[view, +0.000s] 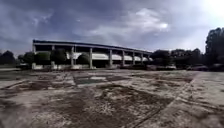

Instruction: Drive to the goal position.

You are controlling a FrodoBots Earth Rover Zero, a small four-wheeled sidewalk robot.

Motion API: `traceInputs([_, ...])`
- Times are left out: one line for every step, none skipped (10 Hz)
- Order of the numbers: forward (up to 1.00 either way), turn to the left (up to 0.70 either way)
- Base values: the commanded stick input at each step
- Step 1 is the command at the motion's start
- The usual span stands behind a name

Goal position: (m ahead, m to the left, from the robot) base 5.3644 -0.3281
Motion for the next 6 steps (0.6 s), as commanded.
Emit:
traceInputs([0.7, 0.0])
traceInputs([0.7, 0.0])
traceInputs([0.7, 0.0])
traceInputs([0.7, 0.0])
traceInputs([0.7, 0.0])
traceInputs([0.7, 0.0])
